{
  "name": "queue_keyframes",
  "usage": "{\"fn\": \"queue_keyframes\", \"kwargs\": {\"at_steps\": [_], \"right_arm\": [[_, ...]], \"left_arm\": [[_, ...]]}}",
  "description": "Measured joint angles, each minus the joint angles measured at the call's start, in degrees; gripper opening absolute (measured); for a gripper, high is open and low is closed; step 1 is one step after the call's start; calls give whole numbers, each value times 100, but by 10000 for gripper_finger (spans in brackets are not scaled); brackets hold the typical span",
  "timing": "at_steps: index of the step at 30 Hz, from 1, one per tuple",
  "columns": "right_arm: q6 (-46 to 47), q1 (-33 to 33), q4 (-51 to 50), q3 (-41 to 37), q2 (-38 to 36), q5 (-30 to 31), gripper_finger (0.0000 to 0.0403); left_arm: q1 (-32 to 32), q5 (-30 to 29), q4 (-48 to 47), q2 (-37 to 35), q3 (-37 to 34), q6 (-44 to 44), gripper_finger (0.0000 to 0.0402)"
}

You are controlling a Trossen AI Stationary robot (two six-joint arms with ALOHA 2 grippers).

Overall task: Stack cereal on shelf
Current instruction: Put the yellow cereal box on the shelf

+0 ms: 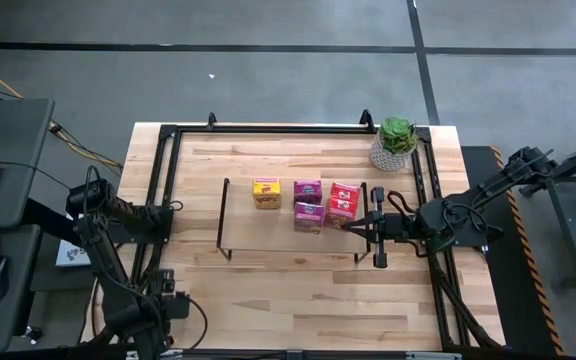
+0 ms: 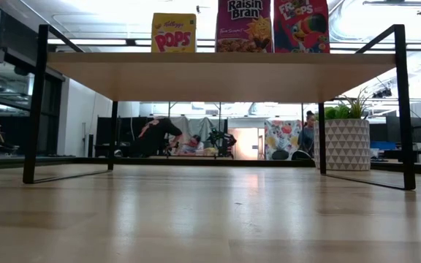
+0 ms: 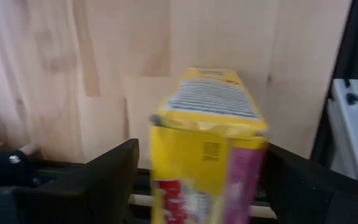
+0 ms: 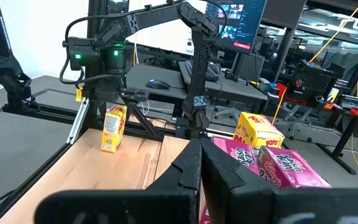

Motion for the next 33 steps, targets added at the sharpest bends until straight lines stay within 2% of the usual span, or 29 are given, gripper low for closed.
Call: {"fn": "queue_keyframes", "kwargs": {"at_steps": [13,21,26,33], "right_arm": [[1,0,-1,0,0,-2,0],[2,0,-25,0,-1,-4,0],[2,0,-86,0,1,-4,0],[2,0,-85,0,0,-4,0]], "left_arm": [[143,283,181,-29,12,147,202],[540,317,172,-35,443,744,139],[829,535,-99,-35,1024,1039,119],[1362,420,-881,-39,2414,1421,123]]}}
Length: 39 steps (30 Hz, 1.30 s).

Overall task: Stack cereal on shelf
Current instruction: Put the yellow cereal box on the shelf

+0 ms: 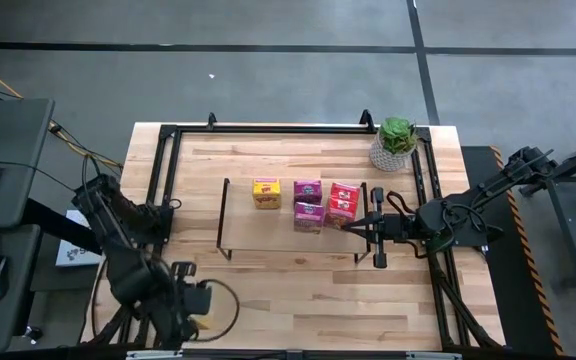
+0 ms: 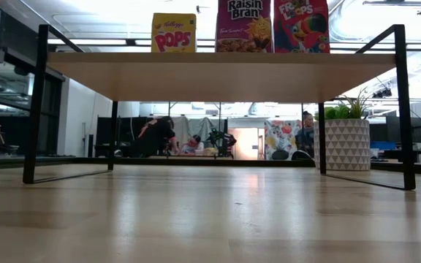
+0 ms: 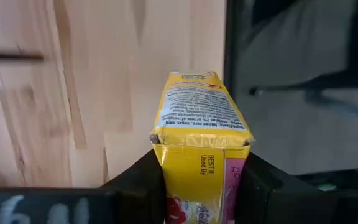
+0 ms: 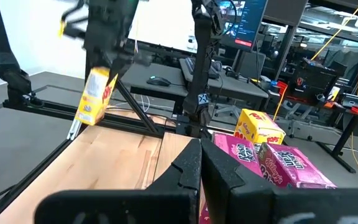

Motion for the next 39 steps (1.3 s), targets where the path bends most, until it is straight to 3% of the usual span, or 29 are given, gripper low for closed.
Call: {"fn": "queue_keyframes", "kwargs": {"at_steps": [5,12,20,25,30,39], "right_arm": [[0,0,-1,0,1,0,0],[0,0,-2,0,0,-2,0],[-2,0,-9,0,-1,0,0],[-26,0,-9,0,-1,-2,0],[-2,0,-46,2,-1,-2,0],[-2,0,-72,2,1,-3,0]], "left_arm": [[566,-409,-362,-4,897,769,121],[1702,-1012,-491,-4,1819,2624,120],[2859,-1474,-239,-8,2328,4192,120],[3241,-1539,-401,286,2322,4553,120],[3316,-2202,-787,681,2316,4862,120],[3234,-1999,-989,809,2313,4309,120]]}}
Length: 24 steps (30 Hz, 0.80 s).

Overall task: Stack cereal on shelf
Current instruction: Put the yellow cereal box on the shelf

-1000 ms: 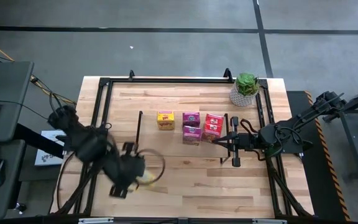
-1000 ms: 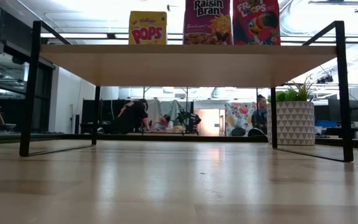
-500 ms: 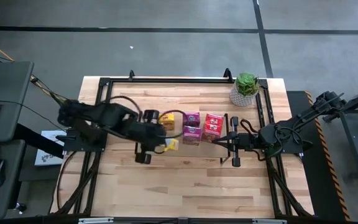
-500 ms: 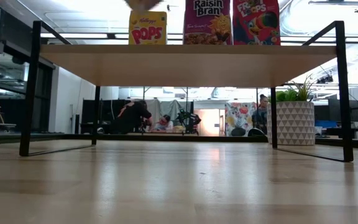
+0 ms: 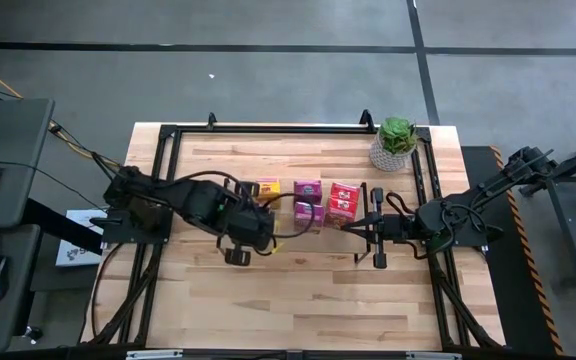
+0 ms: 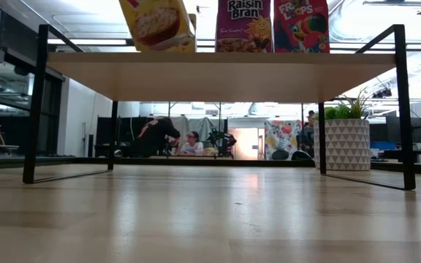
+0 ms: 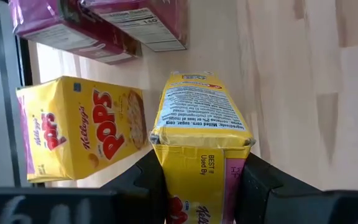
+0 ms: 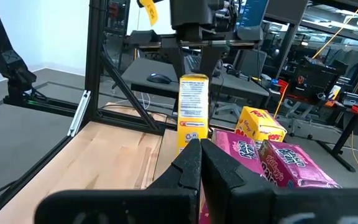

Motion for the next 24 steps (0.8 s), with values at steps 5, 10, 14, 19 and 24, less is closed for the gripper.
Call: {"fn": "queue_keyframes", "kwargs": {"at_steps": [5,10,14,19,24], "right_arm": [[1,0,0,0,0,-1,0],[0,0,0,0,-1,-1,0],[2,0,-15,0,-1,0,0],[2,0,-17,0,-1,1,0],[2,0,-20,0,-1,0,0]], "left_arm": [[137,146,0,4,0,-144,120],[292,252,2,62,0,-137,120],[365,254,0,55,0,-93,120],[392,260,0,57,0,-91,120],[392,269,6,57,-40,-87,122]]}}
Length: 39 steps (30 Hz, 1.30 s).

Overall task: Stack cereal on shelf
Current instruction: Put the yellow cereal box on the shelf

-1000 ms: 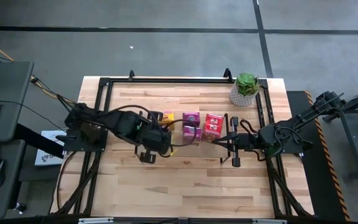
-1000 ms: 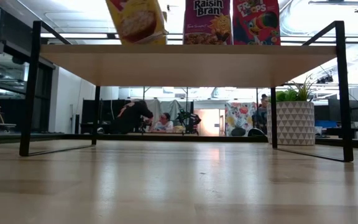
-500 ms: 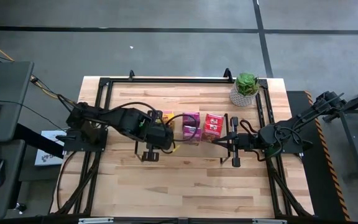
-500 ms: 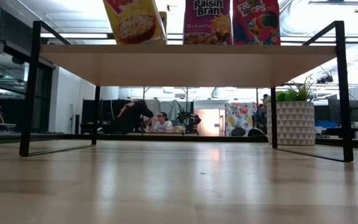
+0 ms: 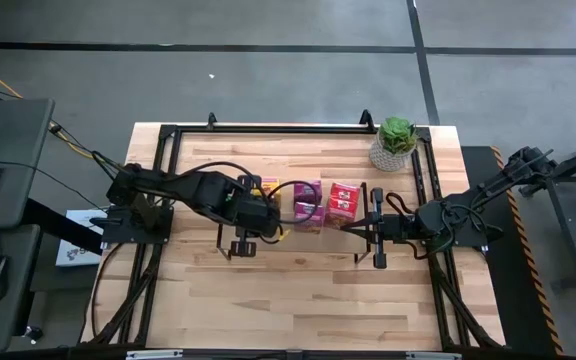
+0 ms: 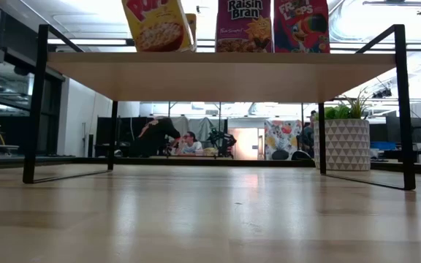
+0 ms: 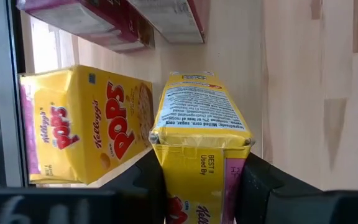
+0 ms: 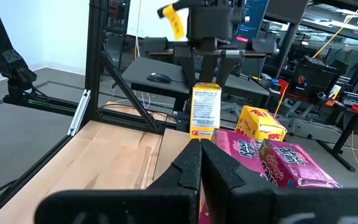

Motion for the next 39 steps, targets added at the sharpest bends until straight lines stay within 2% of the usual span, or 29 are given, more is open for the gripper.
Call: {"fn": "queue_keyframes", "kwargs": {"at_steps": [7,30,39], "right_arm": [[2,0,-1,0,1,-1,0],[67,0,0,0,0,1,0],[90,0,-2,0,1,1,0]], "left_arm": [[0,-13,31,0,-297,11,146],[0,-44,563,0,-318,607,213],[17,-400,572,2,-92,824,219]]}}
